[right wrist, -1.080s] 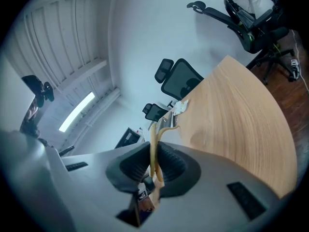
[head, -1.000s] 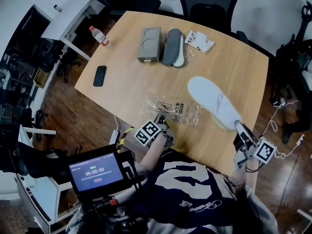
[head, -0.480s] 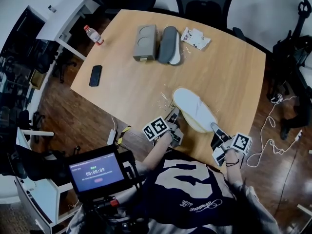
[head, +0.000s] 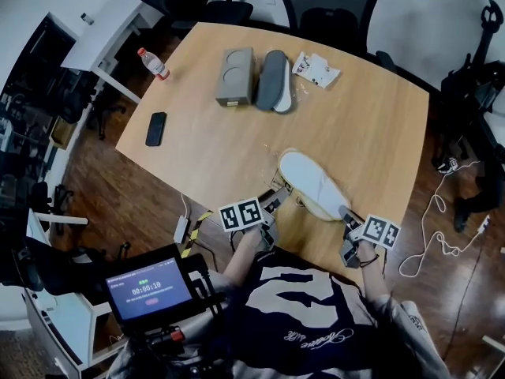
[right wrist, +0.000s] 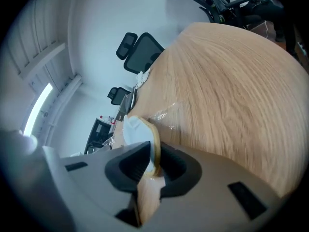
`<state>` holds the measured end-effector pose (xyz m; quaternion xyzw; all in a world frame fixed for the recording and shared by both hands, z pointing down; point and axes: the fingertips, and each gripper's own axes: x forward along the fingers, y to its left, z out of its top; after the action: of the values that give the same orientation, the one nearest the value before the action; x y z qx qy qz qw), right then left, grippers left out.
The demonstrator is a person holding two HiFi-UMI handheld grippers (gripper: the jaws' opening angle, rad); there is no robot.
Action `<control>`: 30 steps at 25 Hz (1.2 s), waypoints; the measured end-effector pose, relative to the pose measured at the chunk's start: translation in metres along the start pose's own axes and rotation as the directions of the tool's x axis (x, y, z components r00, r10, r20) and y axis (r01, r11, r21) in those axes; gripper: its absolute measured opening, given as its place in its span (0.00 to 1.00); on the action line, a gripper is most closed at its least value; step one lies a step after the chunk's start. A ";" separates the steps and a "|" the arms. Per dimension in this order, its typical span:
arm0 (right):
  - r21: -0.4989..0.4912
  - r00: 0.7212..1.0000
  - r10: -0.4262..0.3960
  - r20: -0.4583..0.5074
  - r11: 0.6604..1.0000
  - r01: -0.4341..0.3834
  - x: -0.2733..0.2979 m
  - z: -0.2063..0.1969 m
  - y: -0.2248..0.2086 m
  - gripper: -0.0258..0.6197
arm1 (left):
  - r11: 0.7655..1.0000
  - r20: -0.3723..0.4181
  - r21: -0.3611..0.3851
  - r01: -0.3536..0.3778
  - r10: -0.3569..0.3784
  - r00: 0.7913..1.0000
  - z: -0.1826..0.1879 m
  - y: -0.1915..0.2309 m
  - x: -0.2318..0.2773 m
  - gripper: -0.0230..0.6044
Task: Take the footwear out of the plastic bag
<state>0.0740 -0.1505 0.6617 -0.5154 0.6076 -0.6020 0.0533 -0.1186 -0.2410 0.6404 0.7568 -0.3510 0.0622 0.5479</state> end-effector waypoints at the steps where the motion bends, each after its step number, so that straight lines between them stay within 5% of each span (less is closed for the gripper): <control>1: -0.006 1.000 -0.004 0.002 1.000 0.004 0.000 0.000 -0.002 0.13 | 1.000 0.007 0.017 -0.011 0.010 1.000 0.001 -0.001 -0.007 0.40; 4: -0.057 1.000 0.007 0.015 0.998 -0.006 -0.006 0.000 0.001 0.13 | 0.997 0.098 -0.019 0.070 -0.068 0.993 0.008 -0.020 -0.028 0.40; 8: -0.229 0.996 -0.057 0.065 0.971 0.071 -0.014 0.010 0.009 0.17 | 0.984 0.274 -0.032 0.177 -0.162 0.948 0.032 -0.051 -0.052 0.40; 12: -0.414 0.959 -0.202 0.197 0.870 0.268 -0.035 0.029 0.006 0.23 | 0.979 0.297 0.058 0.197 -0.205 0.932 0.030 -0.078 -0.066 0.40; 14: -0.464 0.952 -0.207 0.225 0.836 0.291 -0.043 0.033 0.012 0.30 | 0.979 0.307 0.073 0.192 -0.206 0.929 0.022 -0.085 -0.072 0.40; 24: -0.575 0.988 0.008 0.156 0.814 0.085 -0.067 0.019 0.058 0.35 | 0.983 0.374 0.106 0.148 -0.177 0.910 -0.046 -0.105 -0.112 0.40; 30: -0.664 0.978 0.154 0.137 0.748 -0.024 -0.066 -0.006 0.106 0.13 | 0.971 0.425 0.213 0.107 -0.191 0.885 -0.057 -0.119 -0.141 0.40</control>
<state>0.0411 -0.1275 0.5435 -0.5244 0.7969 -0.2962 -0.0471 -0.1361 -0.1078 0.5012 0.8231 -0.3994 -0.1217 0.3849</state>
